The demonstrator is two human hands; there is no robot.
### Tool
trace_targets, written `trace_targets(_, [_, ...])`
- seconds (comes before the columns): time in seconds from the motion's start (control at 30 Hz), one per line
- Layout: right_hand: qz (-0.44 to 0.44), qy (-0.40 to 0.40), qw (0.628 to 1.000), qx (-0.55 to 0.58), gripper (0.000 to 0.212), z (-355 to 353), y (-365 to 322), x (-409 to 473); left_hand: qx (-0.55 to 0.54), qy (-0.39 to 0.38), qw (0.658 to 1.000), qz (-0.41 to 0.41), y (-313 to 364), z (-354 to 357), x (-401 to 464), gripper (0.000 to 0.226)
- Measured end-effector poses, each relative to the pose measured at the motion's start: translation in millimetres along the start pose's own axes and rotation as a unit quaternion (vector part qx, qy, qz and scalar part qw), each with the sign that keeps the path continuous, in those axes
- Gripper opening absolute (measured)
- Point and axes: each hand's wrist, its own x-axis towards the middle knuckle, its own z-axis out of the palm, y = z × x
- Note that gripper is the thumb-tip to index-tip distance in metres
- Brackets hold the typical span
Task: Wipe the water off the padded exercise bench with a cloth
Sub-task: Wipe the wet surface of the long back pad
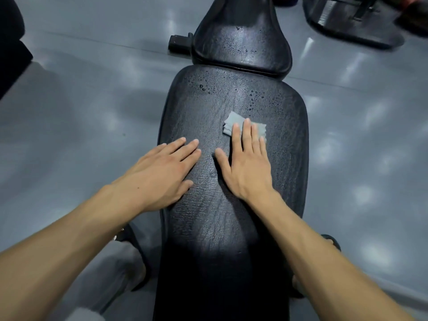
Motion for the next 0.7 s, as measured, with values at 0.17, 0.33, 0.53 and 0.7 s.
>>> trace_targets(0.17, [-0.085, -0.016, 0.996, -0.001, 0.078, 22.7, -13.9, -121.6, 0.0, -0.004, 1.0, -0.003, -4.9, -0.7, -3.3, 0.076])
trace_targets(0.33, [-0.147, -0.024, 0.989, -0.014, 0.076, 28.7, -5.4, -149.9, 0.0, -0.02, 1.0, -0.016, -11.2, 1.7, -5.4, 0.077])
trace_targets(0.53, [-0.034, 0.003, 0.999, -0.011, 0.076, 5.8, -15.9, -12.2, 0.001, -0.025, 0.999, -0.034, -10.5, -3.1, -7.6, 0.078])
trace_targets(0.7, [-0.079, -0.003, 0.997, 0.005, 0.077, 20.2, -41.6, -83.0, -0.003, -0.024, 0.998, -0.058, -17.4, -6.3, -5.9, 0.078])
